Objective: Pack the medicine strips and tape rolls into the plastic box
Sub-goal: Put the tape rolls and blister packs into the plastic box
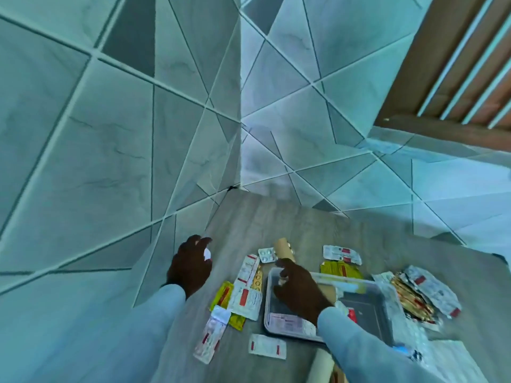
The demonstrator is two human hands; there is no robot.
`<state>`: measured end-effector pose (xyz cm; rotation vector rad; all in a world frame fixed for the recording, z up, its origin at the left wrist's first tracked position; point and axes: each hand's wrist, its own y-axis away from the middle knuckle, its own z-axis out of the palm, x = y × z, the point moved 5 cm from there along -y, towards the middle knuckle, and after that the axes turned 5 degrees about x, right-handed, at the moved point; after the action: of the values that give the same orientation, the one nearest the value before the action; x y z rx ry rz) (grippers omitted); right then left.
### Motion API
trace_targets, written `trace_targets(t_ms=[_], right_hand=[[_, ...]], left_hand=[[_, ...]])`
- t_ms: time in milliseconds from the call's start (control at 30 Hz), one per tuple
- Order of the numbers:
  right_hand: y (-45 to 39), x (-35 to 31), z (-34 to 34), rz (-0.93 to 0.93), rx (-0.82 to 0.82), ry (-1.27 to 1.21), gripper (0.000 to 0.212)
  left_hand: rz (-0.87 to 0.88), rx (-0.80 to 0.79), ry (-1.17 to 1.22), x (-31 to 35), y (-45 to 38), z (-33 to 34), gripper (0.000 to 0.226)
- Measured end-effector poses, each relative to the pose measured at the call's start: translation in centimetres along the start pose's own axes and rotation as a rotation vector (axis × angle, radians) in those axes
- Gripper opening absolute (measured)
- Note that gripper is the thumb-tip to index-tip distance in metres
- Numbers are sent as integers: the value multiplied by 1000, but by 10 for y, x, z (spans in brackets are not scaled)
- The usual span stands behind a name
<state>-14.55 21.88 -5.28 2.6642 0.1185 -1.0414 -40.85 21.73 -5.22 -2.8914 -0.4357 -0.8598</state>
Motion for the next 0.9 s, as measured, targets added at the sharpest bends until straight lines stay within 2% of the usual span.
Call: trace_targets(t_ms=[167,367,500,600,667,733,833,900], right_hand=[[1,1,12,49,-10,81,56],[13,13,17,108,9,20,53],[25,19,10,82,33,-51,49],[40,21,0,7,-5,-106,52],[50,20,-3,-44,-74,-203,64],[64,21,-5,-96,-109,-308,63],[78,29,-13,-103,-42,-433,53],[80,41,-19,-48,8,-462,50]], left_hand=[[-12,-167,-174,-16,-15,35,58],[27,-120,-215,-13,-14,35,44],[-39,-173,-73,5,2,23,49],[-9,-258,74,45,25,21,53],[94,-348,144,87,46,27,39],[175,-407,187,124,72,36,28],[161,-383,275,153,99,49,31],[94,-304,289,158,108,53,20]])
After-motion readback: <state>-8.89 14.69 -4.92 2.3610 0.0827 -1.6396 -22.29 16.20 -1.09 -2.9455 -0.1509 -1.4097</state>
